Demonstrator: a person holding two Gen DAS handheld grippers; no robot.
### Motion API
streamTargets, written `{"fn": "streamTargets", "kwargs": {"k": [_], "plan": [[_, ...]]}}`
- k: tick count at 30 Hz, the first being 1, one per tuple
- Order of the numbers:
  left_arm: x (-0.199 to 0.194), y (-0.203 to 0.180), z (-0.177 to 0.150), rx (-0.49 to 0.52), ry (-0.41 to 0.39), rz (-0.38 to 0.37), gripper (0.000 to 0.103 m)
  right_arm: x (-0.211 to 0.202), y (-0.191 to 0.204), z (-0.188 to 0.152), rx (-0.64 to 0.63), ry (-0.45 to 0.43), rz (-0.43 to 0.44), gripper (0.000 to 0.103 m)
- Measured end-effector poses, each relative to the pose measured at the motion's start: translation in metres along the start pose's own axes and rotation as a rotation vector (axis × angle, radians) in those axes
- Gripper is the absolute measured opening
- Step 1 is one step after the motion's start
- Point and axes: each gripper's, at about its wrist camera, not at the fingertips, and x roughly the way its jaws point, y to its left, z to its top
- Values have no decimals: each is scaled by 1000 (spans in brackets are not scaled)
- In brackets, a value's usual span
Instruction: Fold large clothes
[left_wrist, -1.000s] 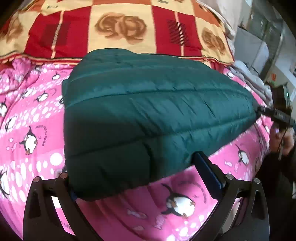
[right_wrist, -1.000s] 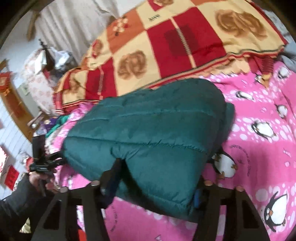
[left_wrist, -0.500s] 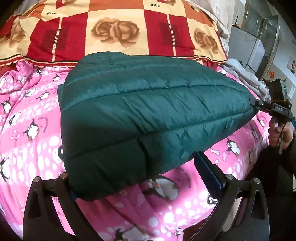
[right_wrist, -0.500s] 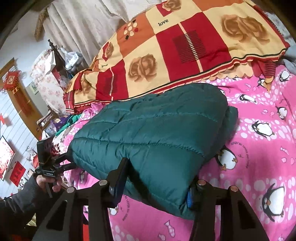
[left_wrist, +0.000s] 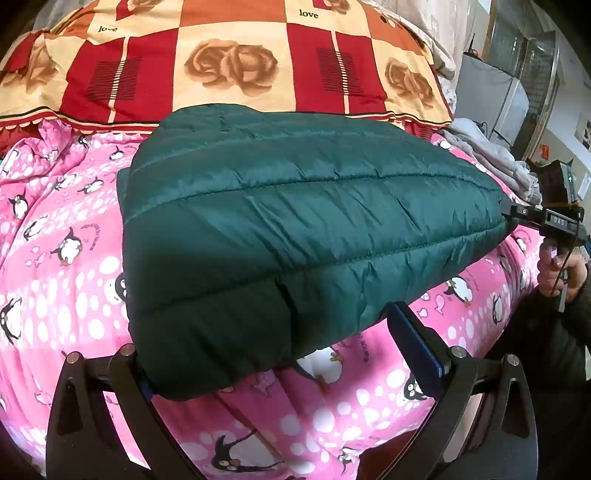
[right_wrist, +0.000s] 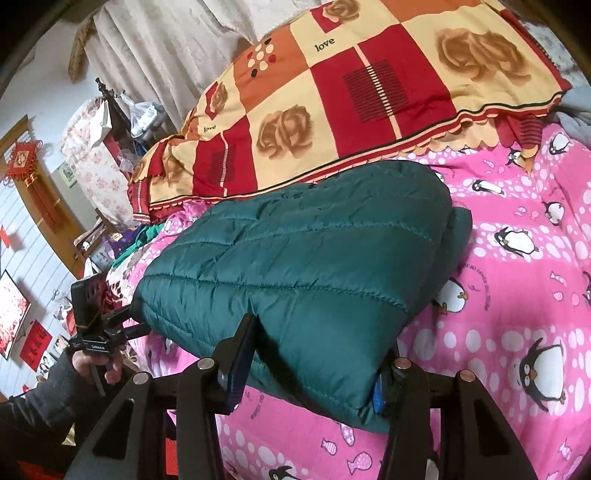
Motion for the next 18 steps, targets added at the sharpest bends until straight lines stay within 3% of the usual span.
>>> {"fn": "streamTargets", "kwargs": {"k": [13,18], "plan": [[3,-3,-2,27,8,43,103,3,-3,-2,7,-3,-37,51],[2,-6,-5,4,5,119,103,-10,-12,-5,137,-52,-33,52]]}}
